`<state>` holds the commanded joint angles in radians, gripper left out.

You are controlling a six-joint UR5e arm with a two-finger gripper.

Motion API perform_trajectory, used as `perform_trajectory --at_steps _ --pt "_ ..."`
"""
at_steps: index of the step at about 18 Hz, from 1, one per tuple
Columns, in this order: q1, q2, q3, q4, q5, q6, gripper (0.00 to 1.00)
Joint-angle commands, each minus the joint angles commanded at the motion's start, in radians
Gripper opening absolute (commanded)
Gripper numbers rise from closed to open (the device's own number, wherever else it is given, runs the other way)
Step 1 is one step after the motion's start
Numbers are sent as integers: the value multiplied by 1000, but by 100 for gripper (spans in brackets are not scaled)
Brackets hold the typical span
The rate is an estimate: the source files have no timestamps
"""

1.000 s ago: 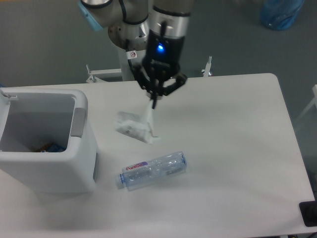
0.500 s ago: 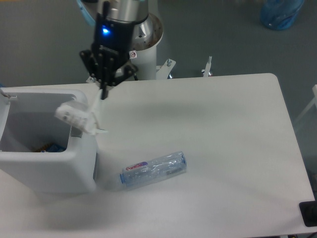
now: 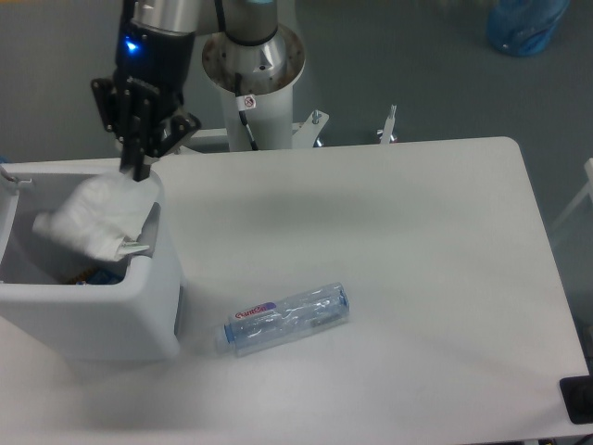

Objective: Place the trash in the trash can
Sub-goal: 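Open the gripper to drop the tissue into the bin, then move the open gripper over the clear water bottle and lower it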

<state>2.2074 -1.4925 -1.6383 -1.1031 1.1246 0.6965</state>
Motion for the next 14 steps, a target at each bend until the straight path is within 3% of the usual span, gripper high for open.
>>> perform_trajectory --at_steps 5,7,11,14 --pt "2 -15 9 29 -5 3 100" --pt "21 -32 9 75 -3 -3 100" --pt "132 -87 21 153 -3 3 100" --pt "196 -141 72 161 0 21 100"
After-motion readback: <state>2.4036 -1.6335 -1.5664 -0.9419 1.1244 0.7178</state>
